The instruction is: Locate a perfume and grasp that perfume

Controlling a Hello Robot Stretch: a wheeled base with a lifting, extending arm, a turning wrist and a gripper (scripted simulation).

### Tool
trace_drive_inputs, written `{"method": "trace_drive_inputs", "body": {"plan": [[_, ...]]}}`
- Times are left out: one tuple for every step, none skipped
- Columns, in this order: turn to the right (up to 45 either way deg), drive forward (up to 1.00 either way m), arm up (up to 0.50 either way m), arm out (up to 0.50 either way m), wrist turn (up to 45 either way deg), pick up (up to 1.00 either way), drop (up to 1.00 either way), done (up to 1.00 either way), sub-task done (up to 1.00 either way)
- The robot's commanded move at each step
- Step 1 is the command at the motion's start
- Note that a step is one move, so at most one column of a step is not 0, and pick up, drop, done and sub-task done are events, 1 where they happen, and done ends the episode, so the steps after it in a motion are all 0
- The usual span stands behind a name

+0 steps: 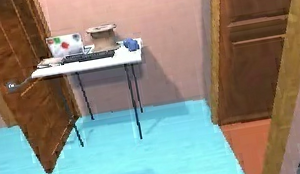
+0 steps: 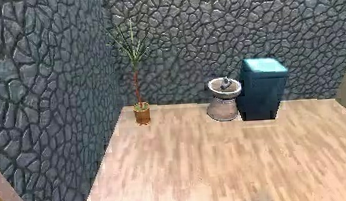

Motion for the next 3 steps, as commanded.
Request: {"method": "trace_drive_inputs", "body": {"plan": [[0.0, 0.85, 0.0, 0.0, 0.0, 0.0, 0.0, 0.0, 0.0], [36.0, 0.0, 0.0, 0.0, 0.0, 0.0, 0.0, 0.0, 0.0], [0.0, 0.6, 0.0, 0.0, 0.0, 0.0, 0.0, 0.0, 0.0]]}}
